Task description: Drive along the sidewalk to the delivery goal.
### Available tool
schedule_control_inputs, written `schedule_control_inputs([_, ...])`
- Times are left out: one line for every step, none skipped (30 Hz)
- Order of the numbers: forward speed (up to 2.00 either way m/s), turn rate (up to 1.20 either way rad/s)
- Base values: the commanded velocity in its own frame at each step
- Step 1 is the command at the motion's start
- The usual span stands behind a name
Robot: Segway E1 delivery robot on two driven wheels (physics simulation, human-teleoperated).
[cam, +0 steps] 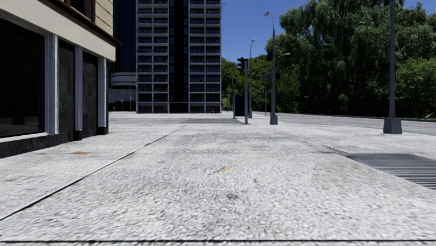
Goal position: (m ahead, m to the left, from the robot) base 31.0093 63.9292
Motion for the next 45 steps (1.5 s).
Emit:
schedule_control_inputs([2.0, 0.0])
schedule_control_inputs([2.0, 0.0])
schedule_control_inputs([2.0, 0.0])
schedule_control_inputs([2.0, 0.0])
schedule_control_inputs([2.0, 0.0])
schedule_control_inputs([2.0, 0.0])
schedule_control_inputs([2.0, 0.0])
schedule_control_inputs([2.0, 0.0])
schedule_control_inputs([2.0, 0.0])
schedule_control_inputs([2.0, 0.0])
schedule_control_inputs([2.0, 0.0])
schedule_control_inputs([2.0, 0.0])
schedule_control_inputs([2.0, 0.0])
schedule_control_inputs([2.0, 0.0])
schedule_control_inputs([2.0, 0.0])
schedule_control_inputs([2.0, 0.0])
schedule_control_inputs([2.0, 0.0])
schedule_control_inputs([2.0, 0.0])
schedule_control_inputs([2.0, 0.0])
schedule_control_inputs([2.0, 0.0])
schedule_control_inputs([2.0, 0.0])
schedule_control_inputs([2.0, 0.0])
schedule_control_inputs([2.0, 0.0])
schedule_control_inputs([2.0, 0.0])
schedule_control_inputs([2.0, 0.0])
schedule_control_inputs([2.0, 0.0])
schedule_control_inputs([2.0, 0.0])
schedule_control_inputs([2.0, 0.0])
schedule_control_inputs([2.0, 0.0])
schedule_control_inputs([2.0, 0.0])
schedule_control_inputs([2.0, 0.0])
schedule_control_inputs([2.0, 0.0])
schedule_control_inputs([2.0, 0.0])
schedule_control_inputs([2.0, 0.0])
schedule_control_inputs([2.0, 0.0])
schedule_control_inputs([2.0, 0.0])
schedule_control_inputs([2.0, 0.0])
schedule_control_inputs([2.0, 0.0])
schedule_control_inputs([2.0, 0.0])
schedule_control_inputs([2.0, 0.0])
schedule_control_inputs([2.0, 0.0])
schedule_control_inputs([2.0, 0.0])
schedule_control_inputs([2.0, 0.0])
schedule_control_inputs([2.0, 0.0])
schedule_control_inputs([2.0, 0.0])
